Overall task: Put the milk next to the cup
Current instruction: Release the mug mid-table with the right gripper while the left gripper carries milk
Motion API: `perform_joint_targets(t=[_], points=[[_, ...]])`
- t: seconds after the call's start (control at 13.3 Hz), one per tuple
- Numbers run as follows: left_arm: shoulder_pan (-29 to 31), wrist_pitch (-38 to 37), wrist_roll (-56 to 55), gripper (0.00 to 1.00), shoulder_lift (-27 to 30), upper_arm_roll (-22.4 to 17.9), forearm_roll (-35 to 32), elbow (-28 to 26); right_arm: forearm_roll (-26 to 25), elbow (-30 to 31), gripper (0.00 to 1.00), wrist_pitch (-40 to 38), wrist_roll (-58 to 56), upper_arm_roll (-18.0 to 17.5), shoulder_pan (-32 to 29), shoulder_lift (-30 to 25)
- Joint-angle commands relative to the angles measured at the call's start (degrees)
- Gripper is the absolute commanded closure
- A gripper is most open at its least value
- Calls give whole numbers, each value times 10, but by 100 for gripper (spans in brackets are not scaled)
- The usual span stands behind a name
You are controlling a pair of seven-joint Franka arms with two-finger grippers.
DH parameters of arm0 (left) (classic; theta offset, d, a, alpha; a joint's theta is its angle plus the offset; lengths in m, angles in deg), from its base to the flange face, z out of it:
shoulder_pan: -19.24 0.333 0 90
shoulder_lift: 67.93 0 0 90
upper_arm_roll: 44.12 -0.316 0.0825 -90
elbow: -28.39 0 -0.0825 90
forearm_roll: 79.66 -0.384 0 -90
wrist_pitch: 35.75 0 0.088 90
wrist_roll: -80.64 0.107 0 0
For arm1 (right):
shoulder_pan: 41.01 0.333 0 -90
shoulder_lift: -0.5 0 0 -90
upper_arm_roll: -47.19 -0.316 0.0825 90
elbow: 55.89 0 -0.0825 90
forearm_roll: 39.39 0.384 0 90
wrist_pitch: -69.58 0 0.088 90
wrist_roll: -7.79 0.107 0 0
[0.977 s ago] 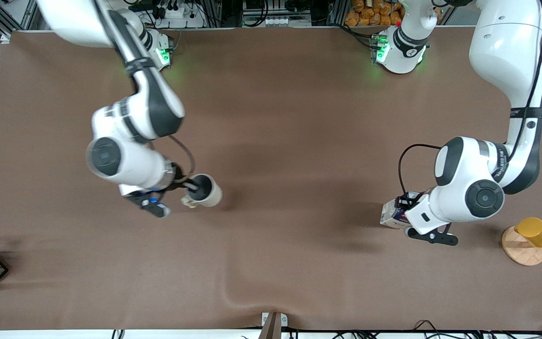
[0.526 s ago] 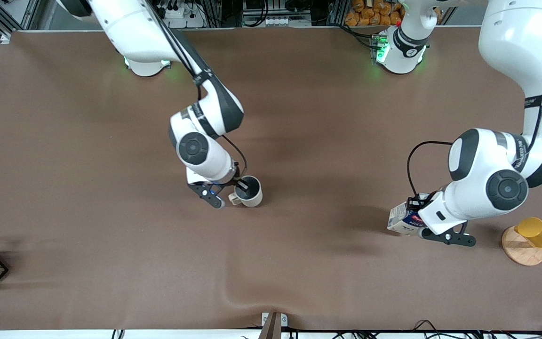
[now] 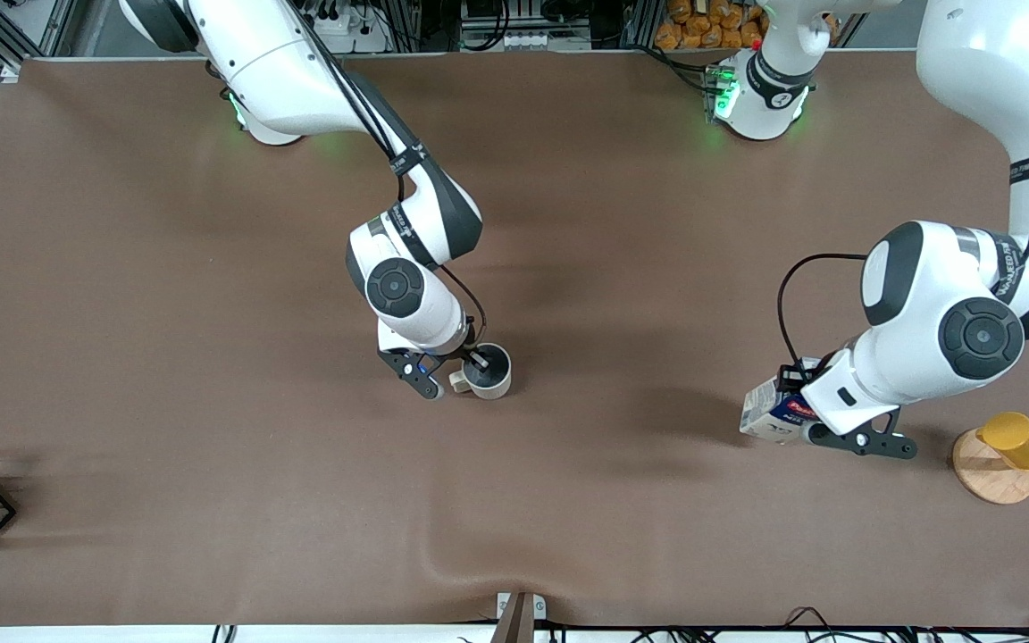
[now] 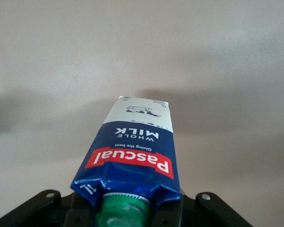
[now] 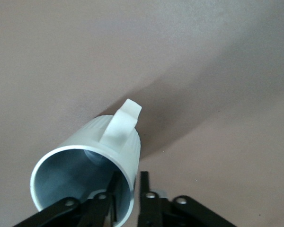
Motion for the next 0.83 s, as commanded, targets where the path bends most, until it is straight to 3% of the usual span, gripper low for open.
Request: perform_joint_targets(t=[0.0, 0.15, 0.3, 0.53, 0.75], points=[[-8, -21, -21, 100, 20, 1, 6, -10, -4, -46, 0, -66, 2, 9, -11, -9], [-22, -40, -61, 100, 21, 16, 6, -10, -4, -107, 0, -179, -13, 9, -48, -11], [-21, -76, -93, 100, 35, 52, 6, -10, -4, -126, 0, -265, -108, 11, -93, -33], [-21, -104, -190, 100, 50, 114, 18, -8, -13, -121, 0, -312, -258, 11, -186, -82], [-41, -107, -305, 100, 48, 169, 24, -9, -55, -120, 0, -340, -464, 11, -265, -94]])
